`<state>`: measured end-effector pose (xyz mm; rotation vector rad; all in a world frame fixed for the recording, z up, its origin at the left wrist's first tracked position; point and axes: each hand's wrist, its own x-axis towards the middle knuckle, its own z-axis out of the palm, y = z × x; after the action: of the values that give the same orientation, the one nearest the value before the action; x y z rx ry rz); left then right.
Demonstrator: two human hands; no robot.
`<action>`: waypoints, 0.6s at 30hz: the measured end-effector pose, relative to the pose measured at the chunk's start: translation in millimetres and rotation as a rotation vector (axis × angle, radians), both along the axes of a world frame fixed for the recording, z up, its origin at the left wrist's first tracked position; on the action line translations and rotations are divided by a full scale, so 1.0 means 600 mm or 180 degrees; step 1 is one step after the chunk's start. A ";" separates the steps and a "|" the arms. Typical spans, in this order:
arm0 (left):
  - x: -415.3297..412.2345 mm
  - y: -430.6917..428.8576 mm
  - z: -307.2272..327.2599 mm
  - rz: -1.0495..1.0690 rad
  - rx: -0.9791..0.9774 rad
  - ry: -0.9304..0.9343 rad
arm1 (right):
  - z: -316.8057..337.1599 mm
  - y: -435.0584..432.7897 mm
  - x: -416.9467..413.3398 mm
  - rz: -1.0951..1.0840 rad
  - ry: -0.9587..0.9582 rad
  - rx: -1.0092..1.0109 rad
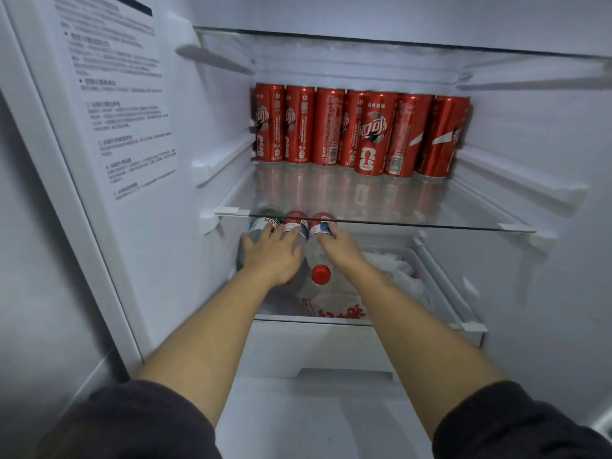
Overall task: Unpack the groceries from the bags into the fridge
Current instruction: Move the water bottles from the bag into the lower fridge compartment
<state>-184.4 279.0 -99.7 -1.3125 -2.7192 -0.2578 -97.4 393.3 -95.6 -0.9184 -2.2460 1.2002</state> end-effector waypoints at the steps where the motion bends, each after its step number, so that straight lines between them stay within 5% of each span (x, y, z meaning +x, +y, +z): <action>1: 0.002 0.000 0.000 0.0006 -0.0021 0.0000 | -0.002 0.003 -0.001 -0.0005 0.0006 0.0001; 11: 0.013 0.007 0.011 0.0063 0.0000 -0.0280 | 0.003 0.011 0.024 0.0234 -0.0381 0.0284; 18: 0.074 -0.001 -0.016 0.0200 0.0876 -0.0233 | -0.043 0.000 0.121 -0.0369 -0.0560 0.0829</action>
<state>-139.7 278.5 -109.1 -1.1610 -2.6562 -0.6589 -25.1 393.2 -121.5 -1.0661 -2.3771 0.7801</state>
